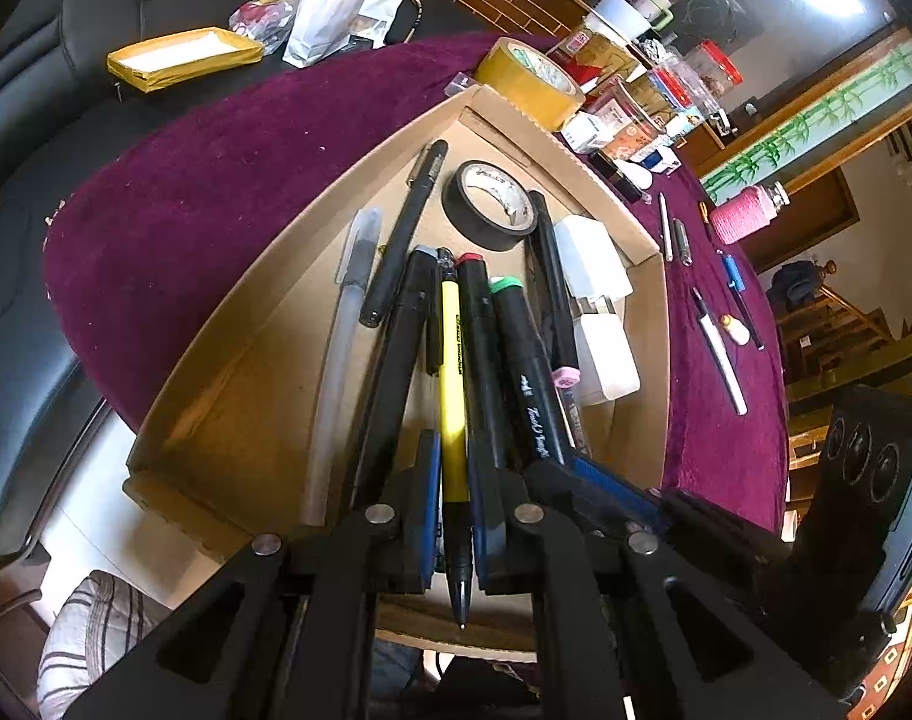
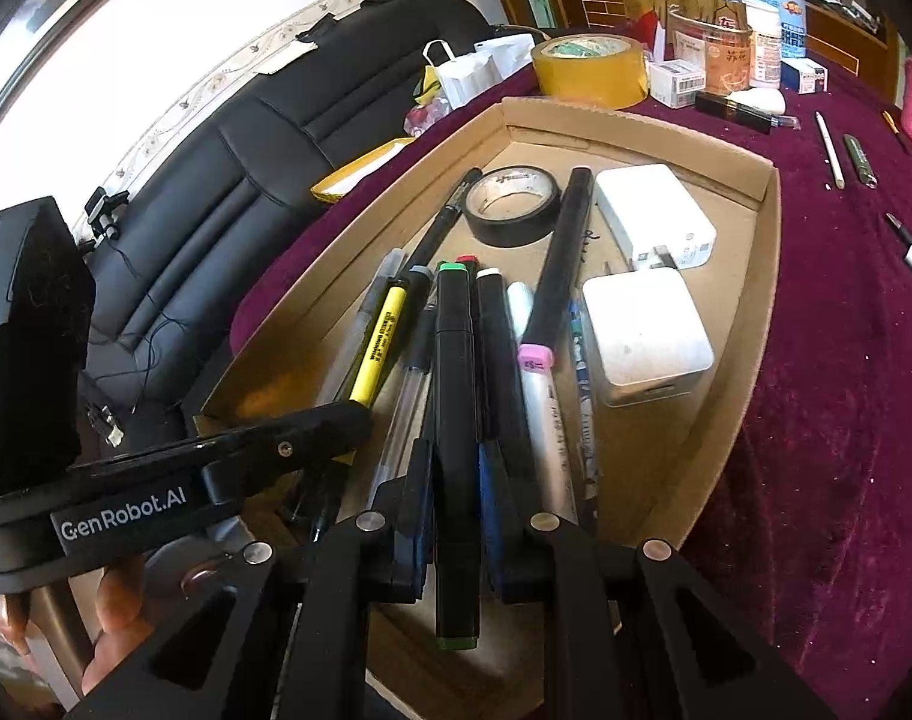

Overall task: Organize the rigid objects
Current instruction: 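Carry the yellow pencil and green-capped marker into the tray and lower them beside the pens, then open both tools and withdraw them from the tray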

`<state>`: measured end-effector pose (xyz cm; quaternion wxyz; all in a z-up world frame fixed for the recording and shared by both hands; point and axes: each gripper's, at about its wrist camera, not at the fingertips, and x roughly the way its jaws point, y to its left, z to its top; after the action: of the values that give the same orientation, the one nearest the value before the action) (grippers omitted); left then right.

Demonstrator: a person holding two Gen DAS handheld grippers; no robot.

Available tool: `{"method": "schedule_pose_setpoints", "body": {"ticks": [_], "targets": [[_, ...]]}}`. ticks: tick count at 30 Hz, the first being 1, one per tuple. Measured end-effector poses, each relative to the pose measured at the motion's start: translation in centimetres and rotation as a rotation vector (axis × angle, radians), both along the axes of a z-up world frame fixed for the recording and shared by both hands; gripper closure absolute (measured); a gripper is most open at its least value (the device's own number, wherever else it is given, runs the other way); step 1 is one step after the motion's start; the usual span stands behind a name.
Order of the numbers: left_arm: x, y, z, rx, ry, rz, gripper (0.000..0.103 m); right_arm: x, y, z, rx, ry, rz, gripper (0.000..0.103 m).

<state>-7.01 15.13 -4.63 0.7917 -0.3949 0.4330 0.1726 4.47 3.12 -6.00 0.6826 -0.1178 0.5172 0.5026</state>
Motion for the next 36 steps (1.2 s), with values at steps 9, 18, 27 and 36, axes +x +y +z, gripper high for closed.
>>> {"method": "schedule_pose_setpoints", "body": {"ticks": [9,18,27,36], "targets": [[0.5,-0.7,-0.1,0.063,0.036,-0.038,0.094,-0.9,0.3,-0.2,-0.021,-0.042,-0.01,0.087],[0.4,-0.2,-0.2,0.029,0.017,-0.028,0.094,-1.7,0.1,0.1,-0.001,-0.088,0.014,0.086],[0.0,-0.2,0.5,-0.002,-0.029,-0.005,0.073,-1.2,-1.4,0.8,0.071,-0.066,0.025,0.074],[1.0,-3.1,3.0,0.079,-0.064,-0.041,0.057,1.1,-6.0,2.7,0.169,-0.054,0.031,0.072]]}}
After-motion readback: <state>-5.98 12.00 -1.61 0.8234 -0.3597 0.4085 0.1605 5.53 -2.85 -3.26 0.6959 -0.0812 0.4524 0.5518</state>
